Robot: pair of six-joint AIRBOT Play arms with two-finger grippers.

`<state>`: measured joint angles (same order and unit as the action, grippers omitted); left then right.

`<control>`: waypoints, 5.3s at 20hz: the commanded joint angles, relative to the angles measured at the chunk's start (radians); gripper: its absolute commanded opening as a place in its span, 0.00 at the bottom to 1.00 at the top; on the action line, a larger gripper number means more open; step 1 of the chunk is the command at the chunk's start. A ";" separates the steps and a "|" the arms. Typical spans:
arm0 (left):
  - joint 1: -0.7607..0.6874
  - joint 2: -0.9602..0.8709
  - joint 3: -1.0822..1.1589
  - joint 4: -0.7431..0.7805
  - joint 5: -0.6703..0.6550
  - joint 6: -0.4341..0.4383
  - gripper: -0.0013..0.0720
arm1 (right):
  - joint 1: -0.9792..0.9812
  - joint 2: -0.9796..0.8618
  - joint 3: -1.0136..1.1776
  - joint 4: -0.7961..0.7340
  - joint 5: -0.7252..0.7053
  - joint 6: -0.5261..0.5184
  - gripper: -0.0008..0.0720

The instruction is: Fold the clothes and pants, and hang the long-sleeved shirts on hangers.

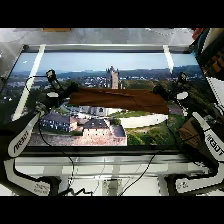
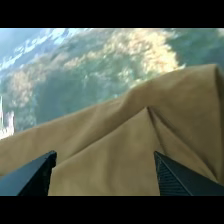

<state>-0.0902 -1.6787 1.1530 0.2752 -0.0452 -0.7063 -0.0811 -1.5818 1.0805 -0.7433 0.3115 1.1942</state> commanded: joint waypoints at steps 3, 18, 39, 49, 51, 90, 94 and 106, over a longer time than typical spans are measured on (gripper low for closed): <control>0.061 0.047 0.002 0.005 -0.102 0.000 1.00 | 0.000 0.005 0.006 -0.063 0.091 -0.002 0.94; 0.272 -0.135 0.077 0.276 -0.771 -0.299 1.00 | 0.002 0.005 0.013 -0.054 0.185 -0.002 0.93; 0.175 0.214 0.280 0.410 -1.163 -0.142 0.04 | 0.354 -0.021 0.256 -0.133 0.302 -0.075 0.02; 0.177 0.380 0.280 0.475 -1.225 -0.142 0.04 | 0.684 -0.181 0.282 -0.024 0.299 0.029 0.02; 0.177 0.381 0.280 0.536 -1.225 -0.142 0.04 | 0.755 -0.204 0.343 -0.016 0.298 0.028 0.02; -0.547 0.161 0.280 0.421 -0.071 -0.116 1.00 | -0.277 -0.188 0.295 -0.002 1.012 -0.200 0.26; -0.544 0.166 0.280 0.421 -0.072 -0.116 1.00 | -0.214 -0.238 0.238 0.063 0.908 -0.107 0.97; -0.541 0.166 0.280 0.447 -0.076 -0.116 1.00 | 0.131 -0.296 0.241 0.093 0.666 -0.090 0.43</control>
<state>-0.6350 -1.5135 1.4326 0.7025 -0.1200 -0.8223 -0.0235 -1.8759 1.3212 -0.6571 1.0317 1.1442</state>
